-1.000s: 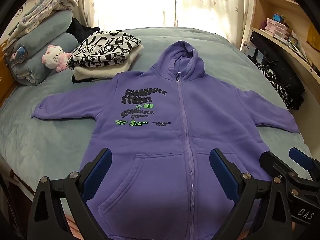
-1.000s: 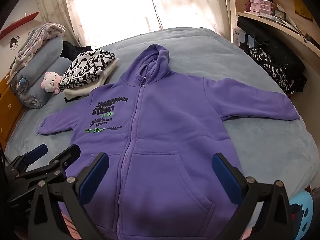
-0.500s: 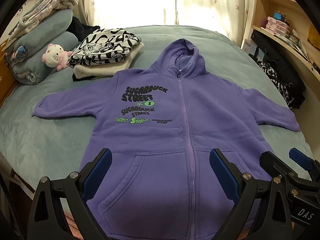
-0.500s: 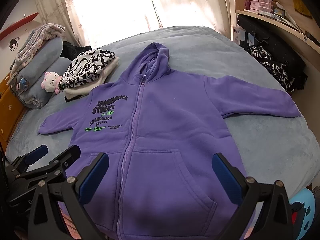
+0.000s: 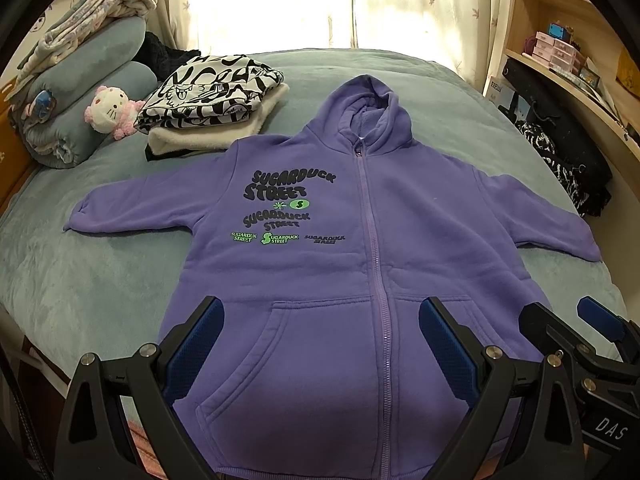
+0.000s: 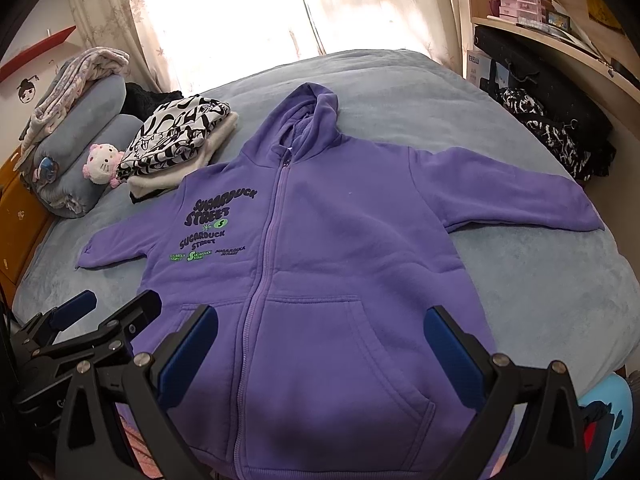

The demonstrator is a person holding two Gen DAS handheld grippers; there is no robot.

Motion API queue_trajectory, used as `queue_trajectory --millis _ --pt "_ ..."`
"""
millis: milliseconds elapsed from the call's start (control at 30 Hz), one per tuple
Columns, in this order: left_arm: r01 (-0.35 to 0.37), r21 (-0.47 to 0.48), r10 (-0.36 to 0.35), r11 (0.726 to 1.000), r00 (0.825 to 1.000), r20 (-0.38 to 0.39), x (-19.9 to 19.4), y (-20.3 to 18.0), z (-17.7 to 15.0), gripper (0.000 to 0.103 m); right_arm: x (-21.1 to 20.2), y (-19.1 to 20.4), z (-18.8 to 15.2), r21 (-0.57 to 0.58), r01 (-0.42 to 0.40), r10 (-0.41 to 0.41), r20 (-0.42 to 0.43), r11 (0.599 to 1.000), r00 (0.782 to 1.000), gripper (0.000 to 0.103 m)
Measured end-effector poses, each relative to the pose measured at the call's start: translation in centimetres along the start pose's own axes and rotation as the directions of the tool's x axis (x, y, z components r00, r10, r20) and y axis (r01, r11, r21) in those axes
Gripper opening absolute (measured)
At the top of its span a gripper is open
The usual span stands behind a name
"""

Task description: Fold large clothes

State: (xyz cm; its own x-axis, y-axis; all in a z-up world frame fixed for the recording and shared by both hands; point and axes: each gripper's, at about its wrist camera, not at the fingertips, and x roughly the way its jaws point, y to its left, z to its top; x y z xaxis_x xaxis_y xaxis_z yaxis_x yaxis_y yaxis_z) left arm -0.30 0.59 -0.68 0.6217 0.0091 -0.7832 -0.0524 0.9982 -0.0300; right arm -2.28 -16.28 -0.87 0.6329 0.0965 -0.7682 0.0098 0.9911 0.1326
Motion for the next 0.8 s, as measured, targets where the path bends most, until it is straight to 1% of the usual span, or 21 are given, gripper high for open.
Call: queue_trajectory --millis 300,800 --pt "-0.001 0.0 0.001 1.0 1.0 -0.002 0.01 0.16 -0.13 0.097 -0.02 -0.23 0.27 0.003 -0.003 0.003 -0.002 1.0 1.0 0.103" --pt "-0.012 0.002 0.012 1.0 1.0 -0.017 0.36 0.35 -0.44 0.097 0.48 -0.34 -0.33 0.01 -0.007 0.007 -0.01 1.0 1.0 0.103"
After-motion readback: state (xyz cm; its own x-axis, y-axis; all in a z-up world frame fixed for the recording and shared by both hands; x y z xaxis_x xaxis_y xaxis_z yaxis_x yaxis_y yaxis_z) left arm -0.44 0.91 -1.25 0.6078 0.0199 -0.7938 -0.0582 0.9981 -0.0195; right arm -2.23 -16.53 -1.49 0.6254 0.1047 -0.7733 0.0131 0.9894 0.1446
